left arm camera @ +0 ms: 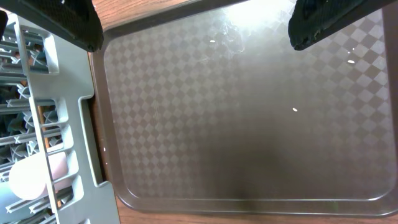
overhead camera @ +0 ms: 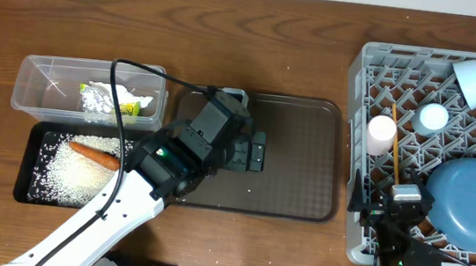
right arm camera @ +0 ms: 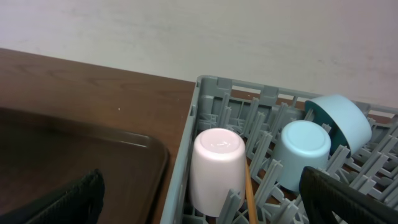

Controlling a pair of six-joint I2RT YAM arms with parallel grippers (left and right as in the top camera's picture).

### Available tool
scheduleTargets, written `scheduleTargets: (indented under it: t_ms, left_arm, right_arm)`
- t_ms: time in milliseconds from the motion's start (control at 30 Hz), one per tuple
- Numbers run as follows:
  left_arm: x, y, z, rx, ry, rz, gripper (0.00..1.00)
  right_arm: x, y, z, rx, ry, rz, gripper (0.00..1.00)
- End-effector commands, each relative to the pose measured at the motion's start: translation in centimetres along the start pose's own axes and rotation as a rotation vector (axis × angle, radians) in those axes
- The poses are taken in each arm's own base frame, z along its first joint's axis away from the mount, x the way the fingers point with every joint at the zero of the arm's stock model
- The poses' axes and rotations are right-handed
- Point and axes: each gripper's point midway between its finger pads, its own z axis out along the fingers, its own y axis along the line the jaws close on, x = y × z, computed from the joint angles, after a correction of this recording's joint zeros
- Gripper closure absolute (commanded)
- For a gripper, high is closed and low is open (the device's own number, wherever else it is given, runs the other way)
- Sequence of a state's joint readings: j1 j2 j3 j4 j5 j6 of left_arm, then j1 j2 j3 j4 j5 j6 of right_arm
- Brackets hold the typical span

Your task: Sort waste into correct bins and load items into the dishwasher rack

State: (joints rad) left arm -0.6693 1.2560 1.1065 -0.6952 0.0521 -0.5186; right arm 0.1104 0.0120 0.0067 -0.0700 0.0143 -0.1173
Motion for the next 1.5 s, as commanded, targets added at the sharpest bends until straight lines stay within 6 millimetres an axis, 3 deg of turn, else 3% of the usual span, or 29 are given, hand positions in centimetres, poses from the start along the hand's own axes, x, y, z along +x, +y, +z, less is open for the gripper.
scheduleTargets:
  t_ms: [0,200,300,500,667,767,967,1167,1300,1467]
  left_arm:
    - [-0.2,0.2,0.0,-0.011,-0.008,0.012,0.02]
    - [-0.5,0.0,-2.9,0.026,-0.064,0.011,0.02]
    - [-0.9,0.3,-6.0,0.048,-0.138,0.005,0.02]
    - [-2.2,2.5,-14.6,0.114,-0.396,-0.056,0.02]
    - [-0.2,6.5,-19.8,0.048,-0.54,-0.117,0.02]
    - [2.1,8.5,-21.3,0.007,-0.568,-0.152,0.02]
    - [6.5,11.9,-21.7,-0.053,-0.642,-0.207,0.02]
    - [9.1,13.7,-18.8,-0.063,-0.677,-0.227,0.02]
    - [8.8,14.2,-16.6,-0.062,-0.692,-0.232,0.02]
    - [6.7,14.0,-14.7,-0.033,-0.75,-0.228,0.02]
  right_arm:
    - [0.0,-0.1,0.0,0.003,-0.001,-0.011,0.01]
    - [0.0,-0.1,0.0,0.003,-0.001,-0.011,0.01]
    - [0.0,-0.1,0.0,0.003,-0.001,-0.011,0.01]
    - [0.0,-0.1,0.0,0.003,-0.001,-0.011,0.01]
    - [0.0,-0.1,0.0,0.003,-0.001,-0.011,0.01]
    - [0.0,-0.1,0.0,0.003,-0.001,-0.011,0.01]
    - [0.0,-0.1,0.0,0.004,-0.001,-0.011,0.01]
    - [0.0,-0.1,0.0,0.003,-0.001,-0.011,0.01]
    - [0.0,-0.1,0.0,0.003,-0.001,-0.011,0.01]
    - [0.0,-0.1,0.0,0.003,-0.001,-0.011,0.01]
